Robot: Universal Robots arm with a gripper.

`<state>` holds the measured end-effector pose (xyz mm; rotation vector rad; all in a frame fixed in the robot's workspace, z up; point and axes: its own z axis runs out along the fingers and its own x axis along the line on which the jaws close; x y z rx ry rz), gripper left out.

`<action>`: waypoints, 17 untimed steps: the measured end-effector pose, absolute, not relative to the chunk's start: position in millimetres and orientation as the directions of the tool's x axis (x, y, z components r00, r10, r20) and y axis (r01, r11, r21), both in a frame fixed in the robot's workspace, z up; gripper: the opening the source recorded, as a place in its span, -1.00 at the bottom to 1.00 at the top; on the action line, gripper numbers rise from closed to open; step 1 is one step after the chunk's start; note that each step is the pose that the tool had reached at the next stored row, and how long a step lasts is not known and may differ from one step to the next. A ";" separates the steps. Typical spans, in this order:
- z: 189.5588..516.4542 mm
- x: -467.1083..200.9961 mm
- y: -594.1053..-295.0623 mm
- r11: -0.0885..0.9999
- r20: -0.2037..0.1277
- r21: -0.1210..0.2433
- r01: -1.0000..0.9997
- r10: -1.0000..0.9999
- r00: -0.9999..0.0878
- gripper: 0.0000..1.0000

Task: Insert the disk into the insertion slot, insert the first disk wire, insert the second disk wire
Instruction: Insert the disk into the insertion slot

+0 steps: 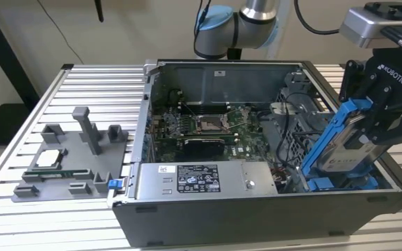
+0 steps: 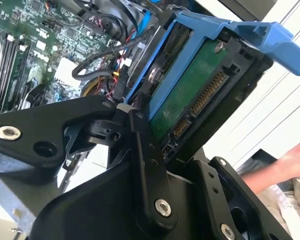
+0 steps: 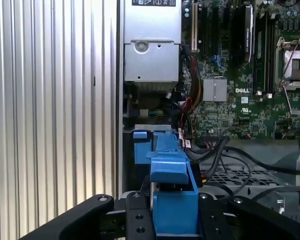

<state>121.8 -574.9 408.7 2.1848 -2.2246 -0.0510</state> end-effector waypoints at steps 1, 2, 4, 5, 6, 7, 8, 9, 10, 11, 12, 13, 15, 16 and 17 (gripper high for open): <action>407.1 121.9 -574.3 0.018 -0.006 0.039 -0.999 -1.000 -0.018 -1.00; 405.3 121.9 -573.5 0.018 -0.006 0.039 -0.999 -1.000 -0.018 -1.00; 401.7 121.9 -572.0 0.018 -0.006 0.039 -0.999 -1.000 -0.018 -1.00; 399.9 121.9 -571.2 0.018 -0.006 0.039 -0.999 -1.000 -0.018 -1.00; 398.1 121.9 -570.5 0.018 -0.006 0.039 -0.999 -1.000 -0.018 -1.00; 396.2 121.9 -569.9 0.018 -0.006 0.040 -0.999 -1.000 -0.018 -1.00; 394.4 121.9 -569.3 0.018 -0.006 0.039 -0.999 -1.000 -0.018 -1.00; 392.5 121.9 -568.8 0.018 -0.006 0.039 -0.999 -1.000 -0.018 -1.00; 390.7 121.9 -568.5 0.018 -0.006 0.039 -0.999 -1.000 -0.018 -1.00; 389.4 121.9 -568.1 0.018 -0.007 0.040 -0.999 -1.000 -0.018 -1.00; 389.2 121.9 -568.0 0.018 -0.007 0.040 -0.999 -1.000 -0.018 1.00; 389.3 121.9 -567.8 0.018 -0.006 0.040 -0.999 -1.000 -0.018 1.00; 394.3 121.8 -567.8 0.018 -0.006 0.040 -0.999 -1.000 -0.018 1.00; 398.7 121.8 -567.8 0.018 -0.006 0.040 -0.999 -1.000 -0.018 1.00; 401.9 121.8 -567.6 0.018 -0.006 0.040 -0.999 -1.000 -0.018 1.00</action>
